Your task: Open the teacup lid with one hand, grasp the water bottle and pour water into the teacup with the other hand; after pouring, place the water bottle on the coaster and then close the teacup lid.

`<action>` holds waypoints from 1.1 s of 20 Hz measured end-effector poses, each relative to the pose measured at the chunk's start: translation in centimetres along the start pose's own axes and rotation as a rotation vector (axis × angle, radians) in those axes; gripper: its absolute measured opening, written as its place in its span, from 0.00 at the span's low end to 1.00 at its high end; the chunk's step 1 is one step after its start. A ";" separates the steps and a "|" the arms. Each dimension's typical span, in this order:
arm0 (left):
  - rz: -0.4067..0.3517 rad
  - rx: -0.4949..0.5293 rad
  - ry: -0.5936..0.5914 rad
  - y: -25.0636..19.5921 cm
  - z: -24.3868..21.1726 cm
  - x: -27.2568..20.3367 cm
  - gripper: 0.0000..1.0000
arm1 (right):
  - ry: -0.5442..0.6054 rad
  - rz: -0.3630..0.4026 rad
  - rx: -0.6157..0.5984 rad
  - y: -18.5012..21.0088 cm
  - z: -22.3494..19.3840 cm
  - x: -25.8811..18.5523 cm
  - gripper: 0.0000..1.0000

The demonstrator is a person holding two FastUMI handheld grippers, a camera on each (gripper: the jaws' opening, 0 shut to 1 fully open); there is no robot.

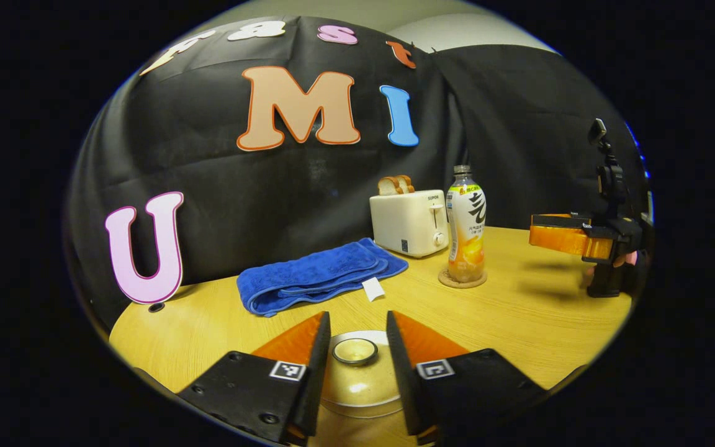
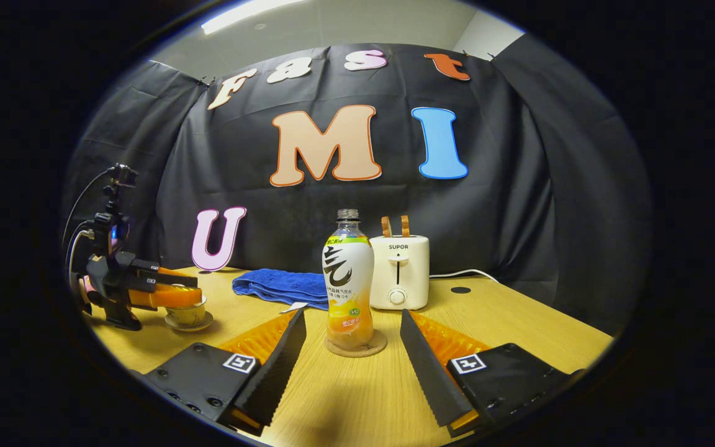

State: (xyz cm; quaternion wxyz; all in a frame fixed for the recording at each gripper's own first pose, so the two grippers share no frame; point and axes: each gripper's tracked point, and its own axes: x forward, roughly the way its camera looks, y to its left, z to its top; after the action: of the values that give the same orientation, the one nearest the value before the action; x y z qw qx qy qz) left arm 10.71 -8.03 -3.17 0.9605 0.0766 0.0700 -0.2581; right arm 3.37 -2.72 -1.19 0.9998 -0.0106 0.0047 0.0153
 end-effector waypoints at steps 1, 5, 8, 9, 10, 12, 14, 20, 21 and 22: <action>0.003 0.002 0.006 0.1 -0.1 0.1 0.66 | 0.000 0.000 0.000 0.0 0.0 0.1 0.97; 0.035 -0.015 -0.036 0.7 0.6 -0.6 0.92 | 0.000 0.002 0.000 0.1 -0.1 0.1 0.97; 0.089 -0.057 -0.118 2.0 1.7 -1.6 0.93 | 0.000 0.002 0.000 0.0 0.0 0.1 0.97; 0.108 -0.074 -0.147 2.4 2.0 -2.0 0.94 | -0.001 0.002 0.000 0.1 0.0 0.1 0.97; 0.119 -0.094 -0.175 2.7 2.3 -2.4 0.94 | -0.001 0.002 0.000 0.0 -0.1 0.1 0.94; 0.128 -0.132 -0.182 2.7 2.0 -3.1 0.94 | 0.000 0.002 0.000 0.0 -0.1 0.0 0.98; 0.164 -0.137 -0.173 3.2 1.7 -4.1 0.94 | 0.000 0.002 0.000 0.0 -0.1 0.1 0.97; 0.391 -0.151 -0.153 5.9 0.6 -8.7 0.94 | -0.001 0.003 0.000 0.0 -0.1 0.1 0.97; 0.432 -0.153 -0.151 6.4 0.4 -9.7 0.94 | -0.001 0.002 0.000 0.0 -0.1 0.1 0.97; 0.476 -0.156 -0.143 6.9 0.1 -10.7 0.94 | -0.001 0.000 0.000 -0.1 -0.1 0.0 0.97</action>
State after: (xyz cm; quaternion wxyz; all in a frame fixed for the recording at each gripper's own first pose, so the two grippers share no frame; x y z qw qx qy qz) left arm 5.11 3.05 -0.42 0.9997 -0.0018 0.0017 -0.0233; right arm 3.42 -2.78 -1.31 0.9998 -0.0107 0.0043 0.0153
